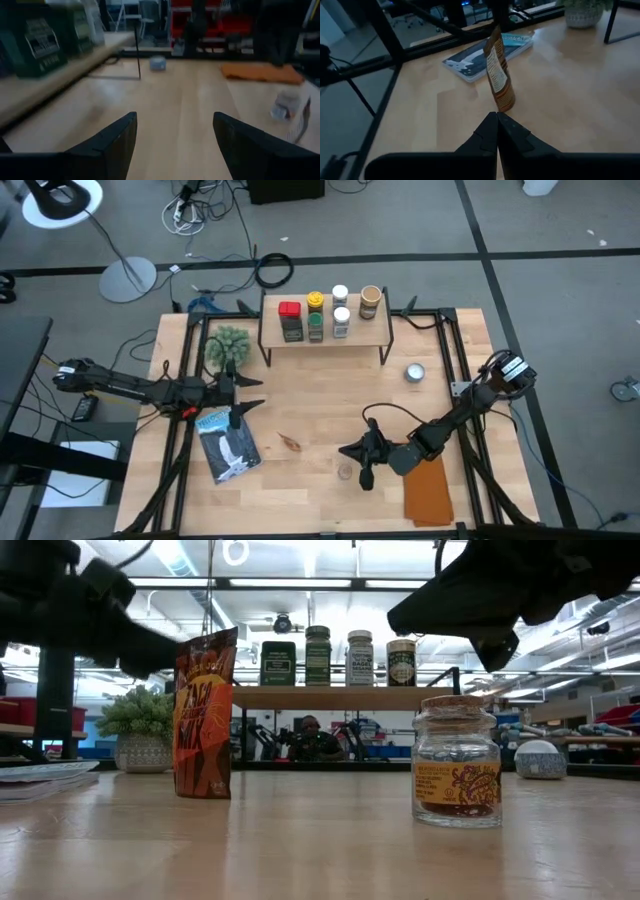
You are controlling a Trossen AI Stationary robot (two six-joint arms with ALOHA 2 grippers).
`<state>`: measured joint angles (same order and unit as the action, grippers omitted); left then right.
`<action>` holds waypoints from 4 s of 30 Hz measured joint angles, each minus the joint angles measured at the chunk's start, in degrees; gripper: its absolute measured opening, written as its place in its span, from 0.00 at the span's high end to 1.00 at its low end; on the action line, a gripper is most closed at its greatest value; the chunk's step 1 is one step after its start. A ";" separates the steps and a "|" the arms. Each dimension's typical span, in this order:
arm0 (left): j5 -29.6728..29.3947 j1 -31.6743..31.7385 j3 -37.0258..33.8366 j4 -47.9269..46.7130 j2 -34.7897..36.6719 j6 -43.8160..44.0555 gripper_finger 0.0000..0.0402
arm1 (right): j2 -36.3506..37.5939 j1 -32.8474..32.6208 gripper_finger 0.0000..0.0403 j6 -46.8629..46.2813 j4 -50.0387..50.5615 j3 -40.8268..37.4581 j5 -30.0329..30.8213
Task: Shelf spices
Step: Put the brown seasoning bottle on the shelf
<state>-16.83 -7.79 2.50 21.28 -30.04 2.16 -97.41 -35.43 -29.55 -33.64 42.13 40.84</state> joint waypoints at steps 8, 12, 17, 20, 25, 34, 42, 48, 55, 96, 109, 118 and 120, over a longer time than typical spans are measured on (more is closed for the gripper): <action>0.59 -0.04 -2.01 -1.64 -0.39 2.73 0.34 | 0.00 2.66 0.99 2.60 0.41 0.00 0.26; 0.64 -0.13 -2.01 -1.42 -0.35 2.95 0.34 | 0.00 3.95 0.98 6.20 0.03 0.00 0.31; 1.46 -0.13 -2.01 -1.21 -0.33 2.94 0.34 | 0.00 4.77 0.98 6.63 -0.82 -0.02 0.25; 1.70 -0.13 -2.01 0.91 -0.23 1.92 0.34 | 0.00 5.03 0.98 6.61 -2.17 -0.02 0.04; 5.48 -0.15 -2.01 1.98 2.48 1.38 0.34 | 0.00 4.66 0.98 6.61 -3.87 -0.02 -0.10; 6.27 -0.15 -2.03 -3.76 12.18 1.24 0.34 | 0.00 3.80 0.98 6.53 -3.83 -0.02 -0.52; 4.47 -0.15 -2.03 -11.65 18.46 1.03 0.34 | 2.64 2.59 0.98 4.71 2.11 -0.02 -1.96; 4.74 -0.15 -2.03 -14.00 18.09 1.07 0.34 | 8.12 2.43 0.99 -2.60 14.76 -0.02 -7.65; 4.77 -0.15 -2.05 -13.99 18.09 1.08 0.34 | 12.08 3.29 0.99 -7.47 26.82 -0.02 -8.67; 4.89 -0.15 -2.07 -13.93 18.08 1.10 0.34 | -7.10 0.08 0.44 -3.40 10.35 0.00 -25.53; 4.80 -0.14 -2.07 -13.92 18.08 1.11 0.34 | -9.53 3.27 0.52 3.32 1.47 0.02 -27.37; 4.82 -0.15 -2.07 -13.93 18.08 1.10 0.34 | -9.51 3.44 0.50 2.72 1.36 2.36 -27.63; 4.82 -0.14 -2.07 -13.93 18.07 1.11 0.34 | -9.50 3.44 0.50 2.72 3.02 3.21 -27.65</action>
<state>-12.01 -7.93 0.43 7.35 -11.97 3.28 -106.90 -31.99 -26.83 -30.63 45.34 13.19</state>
